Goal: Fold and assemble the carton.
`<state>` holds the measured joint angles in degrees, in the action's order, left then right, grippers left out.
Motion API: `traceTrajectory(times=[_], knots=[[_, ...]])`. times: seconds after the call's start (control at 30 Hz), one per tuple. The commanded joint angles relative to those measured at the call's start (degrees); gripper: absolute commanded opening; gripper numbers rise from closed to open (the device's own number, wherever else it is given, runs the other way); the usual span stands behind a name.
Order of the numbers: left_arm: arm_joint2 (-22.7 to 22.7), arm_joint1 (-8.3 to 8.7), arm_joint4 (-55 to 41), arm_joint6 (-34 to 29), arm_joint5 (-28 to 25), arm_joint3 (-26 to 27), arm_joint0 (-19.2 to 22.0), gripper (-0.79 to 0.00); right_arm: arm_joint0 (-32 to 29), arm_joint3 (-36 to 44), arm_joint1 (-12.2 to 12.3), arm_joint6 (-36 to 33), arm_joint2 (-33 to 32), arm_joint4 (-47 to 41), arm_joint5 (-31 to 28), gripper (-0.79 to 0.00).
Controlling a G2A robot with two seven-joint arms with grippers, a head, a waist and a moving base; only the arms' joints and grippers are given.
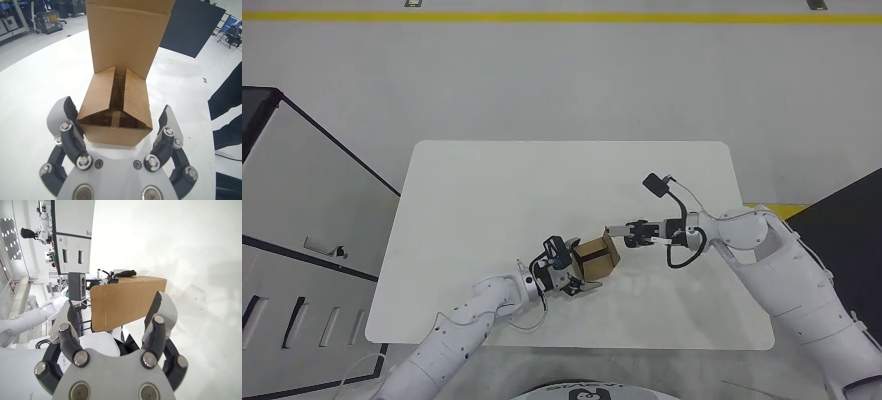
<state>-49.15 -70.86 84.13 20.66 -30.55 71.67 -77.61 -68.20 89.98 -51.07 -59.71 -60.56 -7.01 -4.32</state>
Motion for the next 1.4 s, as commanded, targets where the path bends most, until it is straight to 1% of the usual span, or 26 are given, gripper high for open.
traceTrajectory(times=[0.0,0.07,0.13,0.17,0.2,0.27,0.33,0.37,0.4,0.63,0.8,0.9,1.1,1.27,1.37], knots=[[0.07,0.0,-0.05,-0.03,0.06,0.01,-0.07,0.0,-0.08,-0.08,0.07,-0.41,-0.22,0.31,0.13,-0.179],[0.19,0.0,-0.05,-0.07,0.01,0.01,-0.13,0.0,-0.17,-0.07,0.13,-0.96,-0.37,0.6,0.45,-0.209],[0.25,0.01,-0.05,-0.11,-0.07,0.01,-0.08,0.0,-0.29,-0.04,0.16,-1.27,-0.47,0.76,0.61,-0.219],[0.27,0.02,-0.06,-0.11,-0.06,0.01,-0.08,0.0,-0.35,-0.03,0.16,-1.42,-0.47,0.79,0.64,-0.243],[0.29,0.02,-0.07,-0.11,-0.04,0.01,-0.07,0.0,-0.38,-0.04,0.15,-1.48,-0.49,0.82,0.63,-0.305],[0.33,0.02,-0.1,-0.11,-0.02,0.02,-0.06,0.0,-0.41,-0.11,0.11,-1.47,-0.42,0.81,0.65,-0.4],[0.36,0.03,-0.08,-0.09,0.02,0.03,-0.04,0.0,-0.34,-0.1,0.04,-1.58,-0.24,0.83,0.7,-0.453],[0.37,0.04,-0.03,-0.05,0.07,0.04,-0.04,0.0,-0.27,-0.11,0.0,-1.7,-0.09,0.87,0.73,-0.465],[0.37,0.04,-0.06,0.0,0.16,0.03,-0.05,0.0,-0.16,-0.13,-0.05,-1.79,0.05,0.92,0.74,-0.465],[0.41,0.08,-0.14,-0.12,0.44,0.12,-0.1,0.0,0.67,-0.19,-0.33,-1.94,0.87,2.13,0.95,-0.533],[0.51,0.11,-0.13,-0.24,0.35,0.22,-0.06,0.0,1.59,0.72,-0.47,-2.5,1.61,4.39,1.41,-0.523],[0.68,0.07,-0.23,-0.2,0.16,0.04,0.12,0.0,2.53,1.79,-0.6,-3.25,2.53,6.73,2.06,-0.536],[1.04,-0.06,-0.42,0.06,0.09,-0.31,0.54,0.0,4.57,2.89,-1.1,-4.52,4.76,9.91,3.52,-0.52],[1.14,-0.08,-0.47,0.5,0.19,-0.66,0.64,0.0,6.45,3.16,-1.6,-5.65,6.68,12.15,4.55,-0.529],[1.09,-0.04,-0.55,0.64,0.17,-0.8,0.62,0.0,7.54,3.4,-1.95,-6.2,7.95,13.53,5.34,-0.557]])
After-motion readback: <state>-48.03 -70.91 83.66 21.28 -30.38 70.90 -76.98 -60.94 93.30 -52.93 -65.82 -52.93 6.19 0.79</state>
